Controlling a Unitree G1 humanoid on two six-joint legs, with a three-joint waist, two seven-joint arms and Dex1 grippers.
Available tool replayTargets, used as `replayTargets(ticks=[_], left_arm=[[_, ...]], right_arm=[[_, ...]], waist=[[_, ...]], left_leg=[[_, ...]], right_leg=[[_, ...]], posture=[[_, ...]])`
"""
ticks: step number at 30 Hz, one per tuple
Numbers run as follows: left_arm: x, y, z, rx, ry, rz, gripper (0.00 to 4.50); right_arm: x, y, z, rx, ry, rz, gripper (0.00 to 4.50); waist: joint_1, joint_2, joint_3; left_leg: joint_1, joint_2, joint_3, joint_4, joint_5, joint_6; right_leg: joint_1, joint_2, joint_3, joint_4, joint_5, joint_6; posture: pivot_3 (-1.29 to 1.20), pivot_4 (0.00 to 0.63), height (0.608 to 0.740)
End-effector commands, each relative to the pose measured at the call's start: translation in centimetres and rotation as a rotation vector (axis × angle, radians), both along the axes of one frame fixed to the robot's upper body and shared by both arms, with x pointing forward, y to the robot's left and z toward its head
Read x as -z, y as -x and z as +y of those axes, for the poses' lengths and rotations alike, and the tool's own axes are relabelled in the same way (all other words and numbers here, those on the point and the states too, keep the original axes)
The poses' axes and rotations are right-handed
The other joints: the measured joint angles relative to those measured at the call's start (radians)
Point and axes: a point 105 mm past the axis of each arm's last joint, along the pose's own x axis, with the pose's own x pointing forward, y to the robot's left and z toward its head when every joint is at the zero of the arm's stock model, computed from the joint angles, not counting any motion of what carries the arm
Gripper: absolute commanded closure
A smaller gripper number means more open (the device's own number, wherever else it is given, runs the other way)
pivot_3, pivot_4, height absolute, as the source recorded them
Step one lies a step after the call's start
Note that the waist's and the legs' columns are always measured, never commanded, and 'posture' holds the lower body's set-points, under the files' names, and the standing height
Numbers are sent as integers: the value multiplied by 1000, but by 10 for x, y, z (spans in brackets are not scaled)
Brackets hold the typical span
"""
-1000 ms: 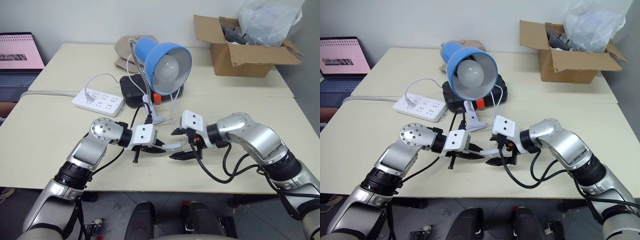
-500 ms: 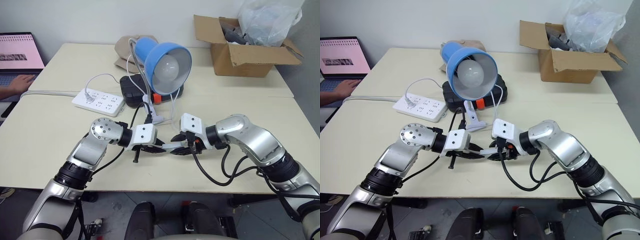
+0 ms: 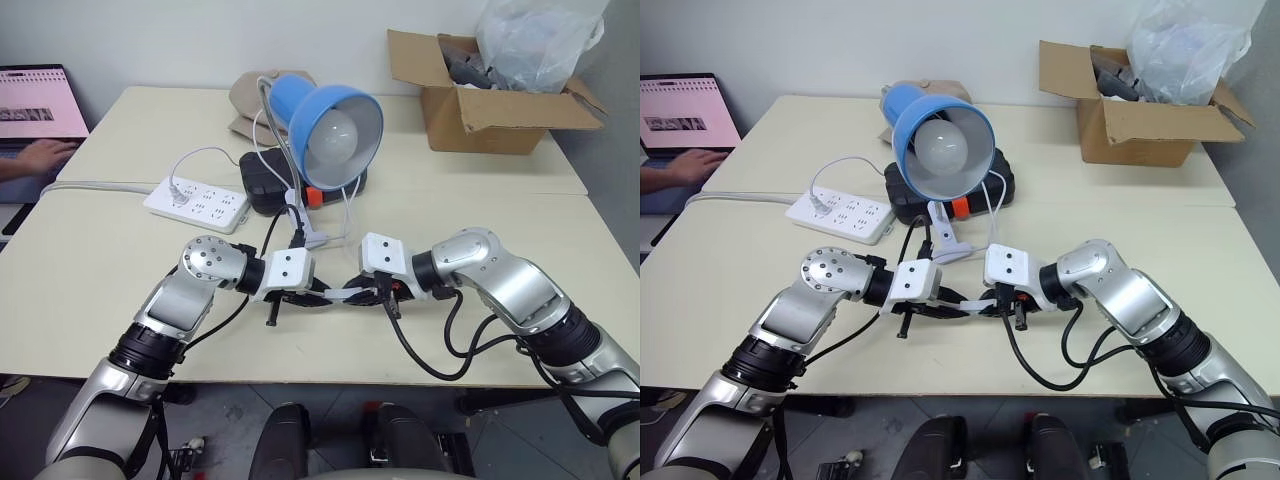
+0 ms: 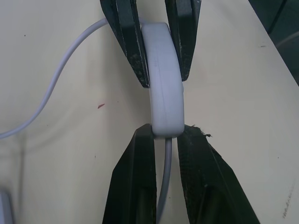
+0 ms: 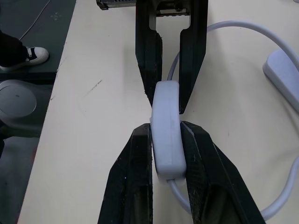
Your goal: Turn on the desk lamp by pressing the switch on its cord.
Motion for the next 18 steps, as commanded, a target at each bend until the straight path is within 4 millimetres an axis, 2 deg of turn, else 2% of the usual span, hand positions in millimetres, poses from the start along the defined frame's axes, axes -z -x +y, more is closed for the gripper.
replayTargets(ticks=[1, 4, 6, 7, 13, 18], left_arm=[[-14, 0, -5, 11, 34, -53, 4133], [-15, -1, -5, 13, 35, -57, 4134], [-15, -1, -5, 15, 34, -59, 4134], [-15, -1, -5, 15, 34, -60, 4134], [-15, -1, -6, 20, 27, -68, 4139], [-15, -1, -6, 21, 25, -71, 4139]], right_arm=[[-3, 1, -1, -12, -11, -16, 3960], [-4, 1, -1, -13, -14, -16, 3960], [-5, 0, -1, -10, -25, -19, 3257], [-6, 0, -2, -8, -30, -16, 3170], [-8, -2, -3, 3, -33, -3, 1669], [-7, -1, -4, 2, -19, 8, 1648]], waist=[[0, 0, 0], [0, 0, 0], [0, 0, 0], [0, 0, 0], [0, 0, 0], [0, 0, 0]], left_leg=[[0, 0, 0, 0, 0, 0], [0, 0, 0, 0, 0, 0], [0, 0, 0, 0, 0, 0], [0, 0, 0, 0, 0, 0], [0, 0, 0, 0, 0, 0], [0, 0, 0, 0, 0, 0]], right_leg=[[0, 0, 0, 0, 0, 0], [0, 0, 0, 0, 0, 0], [0, 0, 0, 0, 0, 0], [0, 0, 0, 0, 0, 0], [0, 0, 0, 0, 0, 0], [0, 0, 0, 0, 0, 0]], posture=[[0, 150, 740], [0, 150, 740], [0, 150, 740], [0, 150, 740], [0, 150, 740], [0, 150, 740]])
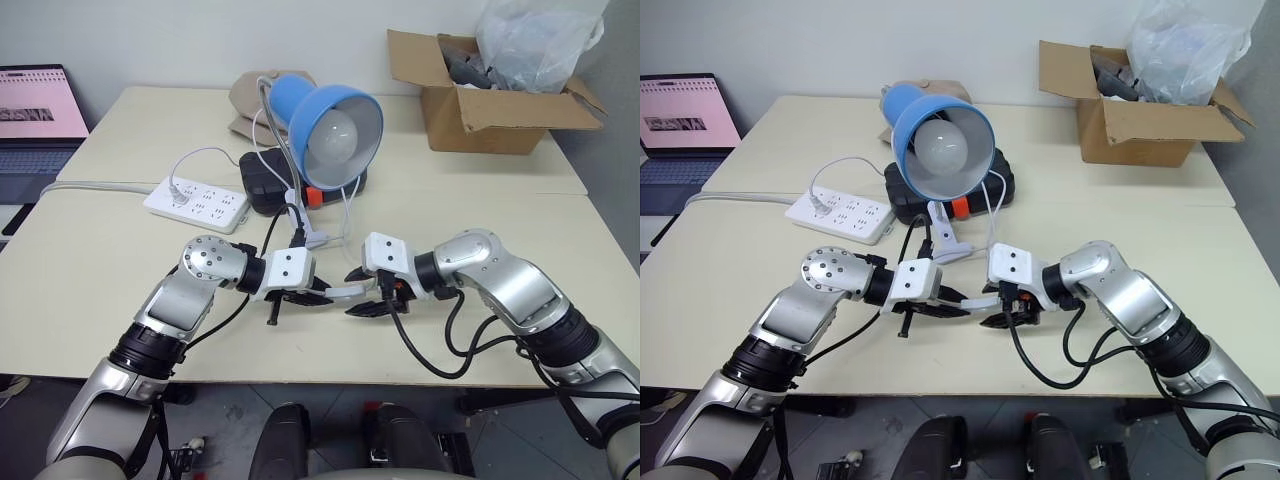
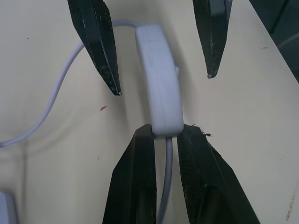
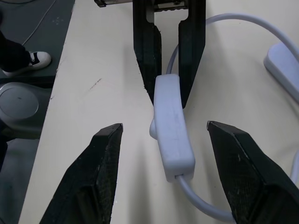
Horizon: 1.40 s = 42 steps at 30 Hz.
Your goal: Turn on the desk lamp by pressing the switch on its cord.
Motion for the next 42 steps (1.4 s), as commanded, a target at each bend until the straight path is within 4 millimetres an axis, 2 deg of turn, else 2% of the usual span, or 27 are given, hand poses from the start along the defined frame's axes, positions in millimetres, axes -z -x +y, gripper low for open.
replayTargets(ticks=[1, 13, 16, 22, 24, 39, 41, 42], left_arm=[[-13, -1, -4, 18, 20, -60, 4139], [-12, -1, -4, 16, 22, -57, 4139], [-12, -1, -5, 16, 23, -56, 4139], [-12, 0, -5, 17, 26, -54, 4139], [-12, 0, -5, 16, 26, -55, 4142], [-13, 0, -7, 17, 32, -58, 4142], [-13, 0, -7, 19, 33, -58, 4142], [-13, 0, -7, 20, 32, -58, 4142]], right_arm=[[-11, -1, 0, -3, -12, -29, 1648], [-13, -2, 0, 23, -29, -14, 1648], [-12, -2, 1, 26, -33, -11, 2109], [-11, -2, 2, 27, -27, -19, 3574], [-11, -2, 2, 24, -25, -21, 3938], [-12, -1, 1, -3, -21, -42, 3964], [-12, -2, 0, -2, -22, -44, 3264], [-12, -2, 1, -3, -23, -43, 3147]], waist=[[0, 0, 0], [0, 0, 0], [0, 0, 0], [0, 0, 0], [0, 0, 0], [0, 0, 0], [0, 0, 0], [0, 0, 0]], left_leg=[[0, 0, 0, 0, 0, 0], [0, 0, 0, 0, 0, 0], [0, 0, 0, 0, 0, 0], [0, 0, 0, 0, 0, 0], [0, 0, 0, 0, 0, 0], [0, 0, 0, 0, 0, 0], [0, 0, 0, 0, 0, 0], [0, 0, 0, 0, 0, 0]], right_leg=[[0, 0, 0, 0, 0, 0], [0, 0, 0, 0, 0, 0], [0, 0, 0, 0, 0, 0], [0, 0, 0, 0, 0, 0], [0, 0, 0, 0, 0, 0], [0, 0, 0, 0, 0, 0], [0, 0, 0, 0, 0, 0], [0, 0, 0, 0, 0, 0]], posture=[[0, 150, 740], [0, 150, 740], [0, 150, 740], [0, 150, 740], [0, 150, 740], [0, 150, 740], [0, 150, 740], [0, 150, 740]])
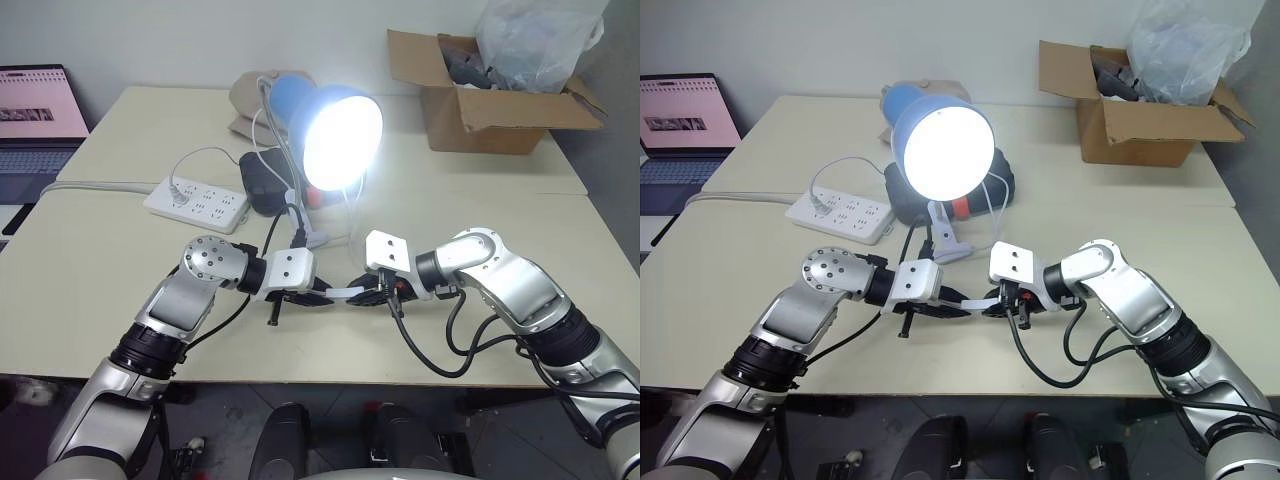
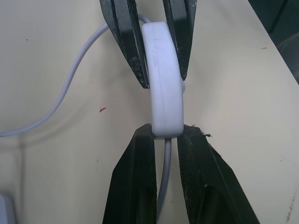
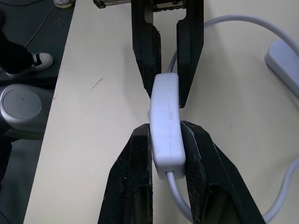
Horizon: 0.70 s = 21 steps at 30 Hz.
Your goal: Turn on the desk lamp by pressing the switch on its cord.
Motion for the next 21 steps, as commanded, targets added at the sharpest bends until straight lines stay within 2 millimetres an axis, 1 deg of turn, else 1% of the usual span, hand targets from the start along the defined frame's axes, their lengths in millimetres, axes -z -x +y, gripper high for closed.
replayTargets(ticks=[1, 4, 5, 9, 10, 11, 13, 15, 17, 18, 20, 21], left_arm=[[-13, 0, -6, 18, 32, -57, 4145], [-14, 1, -7, 22, 32, -58, 4146], [-14, 1, -7, 23, 31, -59, 4146], [-14, 0, -7, 27, 25, -63, 4146], [-14, 0, -6, 28, 21, -63, 4146], [-13, 1, -6, 28, 17, -62, 4146], [-12, 0, -4, 25, 6, -59, 4146], [-6, -1, 0, 15, -22, -52, 4146], [-3, -2, 2, -1, -32, -52, 4146], [-2, -4, 3, -12, -37, -49, 4146], [0, -5, 4, -24, -45, -43, 4146], [2, -6, 5, -28, -53, -40, 4146]], right_arm=[[-11, -1, 2, -15, -26, -44, 2915], [-12, -1, 2, -15, -36, -42, 2046], [-13, -1, 2, -15, -39, -43, 1971], [-18, 1, 3, -29, -54, -44, 1110], [-20, 1, 3, -33, -59, -46, 690], [-22, 3, 3, -39, -66, -48, 607], [-26, 5, 4, -51, -79, -51, 150], [-36, 9, 2, -64, -98, -71, 0], [-47, 14, -6, -73, -109, -84, 0], [-52, 14, -13, -55, -113, -95, 0], [-57, 13, -22, -24, -112, -114, 0], [-59, 13, -29, -2, -101, -129, 0]], waist=[[0, 0, 0], [0, 0, 0], [0, 0, 0], [0, 0, 0], [0, 0, 0], [0, 0, 0], [0, 0, 0], [0, 0, 0], [0, 0, 0], [0, 0, 0], [2, 0, 0], [2, 0, 0]], left_leg=[[0, 0, 0, 0, 0, 0], [0, 0, 0, 0, 0, 0], [0, 0, 0, 0, 0, 0], [0, 0, 0, 0, 0, 0], [0, 0, 0, 0, 0, 0], [0, 0, 0, 0, 0, 0], [0, 0, 0, 0, 0, 0], [0, 0, 0, 0, 0, 0], [0, 0, 0, 0, 0, 0], [0, 0, 0, 0, 0, 0], [0, 0, 0, 0, 0, 0], [0, 0, 0, 0, 0, 0]], right_leg=[[0, 0, 0, 0, 0, 0], [0, 0, 0, 0, 0, 0], [0, 0, 0, 0, 0, 0], [0, 0, 0, 0, 0, 0], [0, 0, 0, 0, 0, 0], [0, 0, 0, 0, 0, 0], [0, 0, 0, 0, 0, 0], [0, 0, 0, 0, 0, 0], [0, 0, 0, 0, 0, 0], [0, 0, 0, 0, 0, 0], [0, 0, 0, 0, 0, 0], [0, 0, 0, 0, 0, 0]], posture=[[0, 150, 740], [0, 150, 740], [0, 150, 740], [0, 150, 740], [0, 150, 740], [0, 150, 740], [0, 150, 740], [0, 150, 740], [0, 150, 740], [0, 150, 740], [0, 150, 740], [0, 150, 740]])
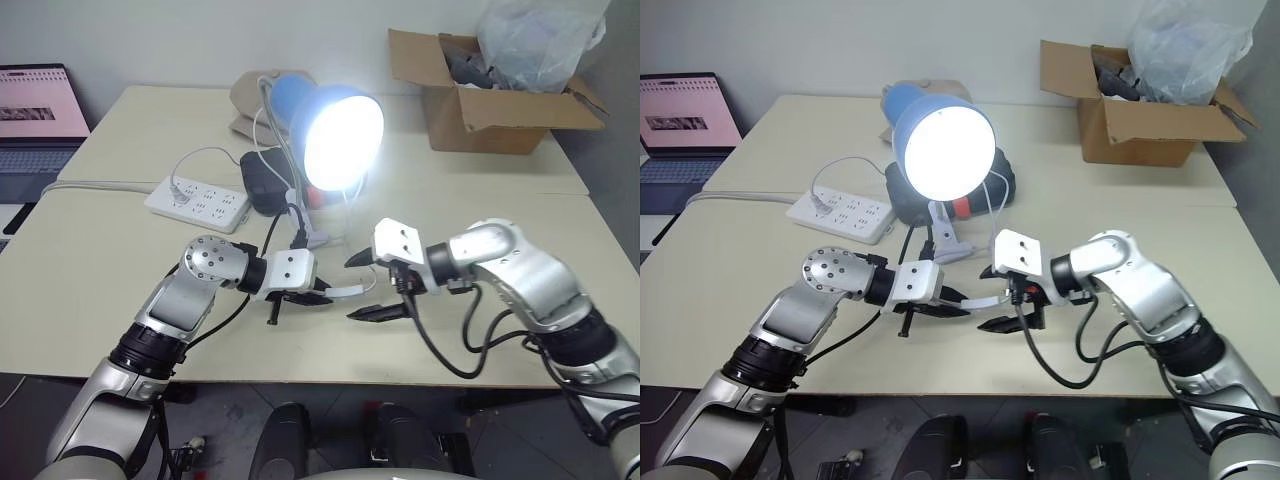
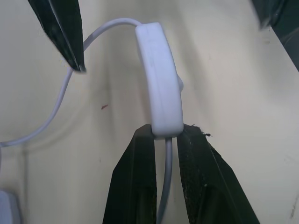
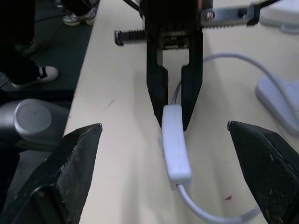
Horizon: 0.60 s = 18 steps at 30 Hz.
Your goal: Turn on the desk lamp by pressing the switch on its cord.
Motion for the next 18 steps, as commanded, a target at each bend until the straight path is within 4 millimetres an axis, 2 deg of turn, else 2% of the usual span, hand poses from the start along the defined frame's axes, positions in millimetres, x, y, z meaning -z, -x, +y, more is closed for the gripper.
replayTargets(ticks=[1, 4, 7, 15, 17, 18], left_arm=[[0, -3, 1, -9, -21, -13, 4146], [6, -5, 2, -24, -29, 29, 4146], [14, -17, -4, -77, -24, 39, 4146], [27, -37, -11, -93, -77, -15, 4146], [27, -39, -12, -85, -83, -26, 3446], [25, -40, -13, -84, -78, -31, 3405]], right_arm=[[-19, 3, -24, 60, -8, -73, 0], [-23, 5, -44, 126, 11, -91, 0], [-27, 9, -62, 208, 14, -99, 0], [-16, 21, -68, 286, 8, -85, 0], [-14, 21, -70, 301, 7, -86, 0], [-14, 21, -71, 307, 7, -86, 0]], waist=[[0, 0, 0], [1, 0, 0], [2, 0, 0], [-1, 0, 0], [-1, 0, 0], [-1, 0, 0]], left_leg=[[0, 0, 0, 0, 0, 0], [0, 0, 0, 0, 0, 0], [0, 0, 0, 0, 0, 0], [0, 0, -1, 0, 0, 0], [0, 0, -1, 0, 0, 0], [0, 0, -1, 1, 0, 0]], right_leg=[[0, 0, 0, 0, 0, 0], [0, 0, 0, 0, 0, 0], [0, 0, 0, 0, 0, 0], [0, 0, -1, 0, 0, 0], [0, 0, 0, 0, 0, 0], [1, 0, 0, 0, 0, 0]], posture=[[0, 150, 740], [0, 150, 740], [0, 150, 740], [0, 150, 740], [0, 150, 740], [0, 150, 740]])
